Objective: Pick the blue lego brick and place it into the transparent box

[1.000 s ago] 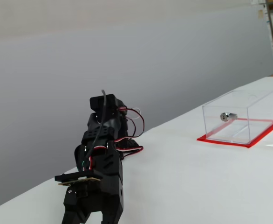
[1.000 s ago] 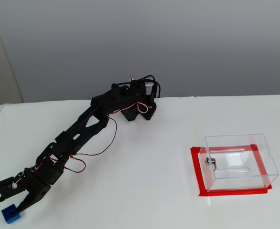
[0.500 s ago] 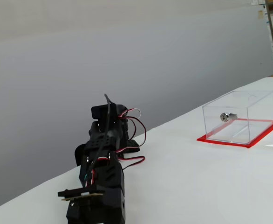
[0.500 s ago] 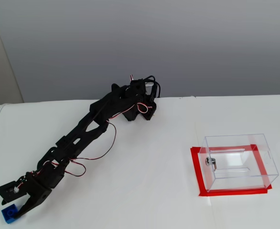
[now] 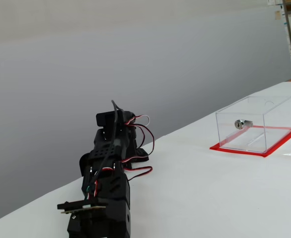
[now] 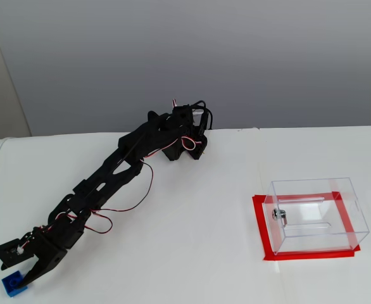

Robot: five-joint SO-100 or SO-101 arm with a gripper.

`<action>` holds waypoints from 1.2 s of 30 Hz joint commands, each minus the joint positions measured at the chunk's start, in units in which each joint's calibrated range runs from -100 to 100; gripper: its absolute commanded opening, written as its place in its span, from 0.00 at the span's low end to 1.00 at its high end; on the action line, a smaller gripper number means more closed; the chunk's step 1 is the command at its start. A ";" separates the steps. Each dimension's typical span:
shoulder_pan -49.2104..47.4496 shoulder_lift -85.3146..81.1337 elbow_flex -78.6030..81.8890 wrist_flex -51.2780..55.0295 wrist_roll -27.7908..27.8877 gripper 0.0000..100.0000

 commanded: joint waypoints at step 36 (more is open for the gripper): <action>-0.09 -1.71 1.11 -1.52 -0.15 0.23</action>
